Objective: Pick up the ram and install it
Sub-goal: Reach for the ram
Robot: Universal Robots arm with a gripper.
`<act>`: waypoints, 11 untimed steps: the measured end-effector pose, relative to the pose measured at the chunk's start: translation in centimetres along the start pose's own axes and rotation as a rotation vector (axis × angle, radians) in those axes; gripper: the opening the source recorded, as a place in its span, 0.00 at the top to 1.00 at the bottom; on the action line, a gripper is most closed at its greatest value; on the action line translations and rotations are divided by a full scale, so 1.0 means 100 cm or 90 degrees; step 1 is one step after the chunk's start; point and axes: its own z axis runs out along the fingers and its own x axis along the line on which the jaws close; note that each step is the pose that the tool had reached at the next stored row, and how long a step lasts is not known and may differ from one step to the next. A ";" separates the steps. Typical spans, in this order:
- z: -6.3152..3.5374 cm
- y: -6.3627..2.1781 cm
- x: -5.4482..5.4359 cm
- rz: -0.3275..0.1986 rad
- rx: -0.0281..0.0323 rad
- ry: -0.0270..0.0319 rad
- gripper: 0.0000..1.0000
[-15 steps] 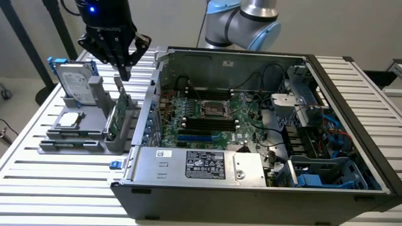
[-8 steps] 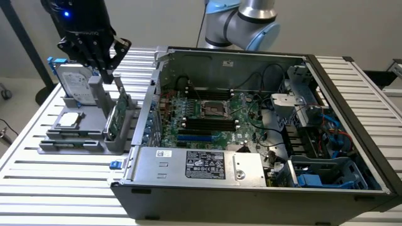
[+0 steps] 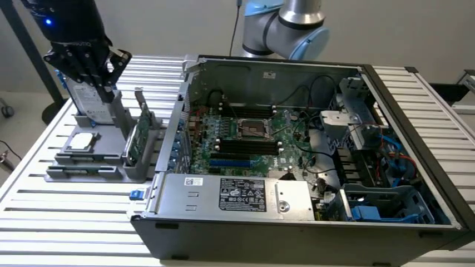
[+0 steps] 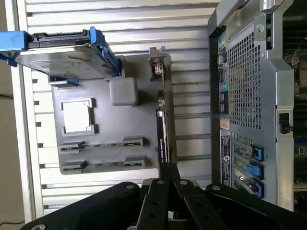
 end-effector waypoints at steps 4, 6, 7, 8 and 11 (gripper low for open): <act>0.0029 -0.0026 0.018 0.000 0.0008 0.0002 0.89; 0.0043 -0.0038 0.027 0.000 0.0016 0.0002 0.89; 0.0051 -0.0042 0.032 0.000 0.0021 0.0003 0.89; 0.0059 -0.0047 0.036 0.000 0.0027 0.0004 0.89; 0.0083 -0.0061 0.050 0.000 0.0046 0.0007 0.89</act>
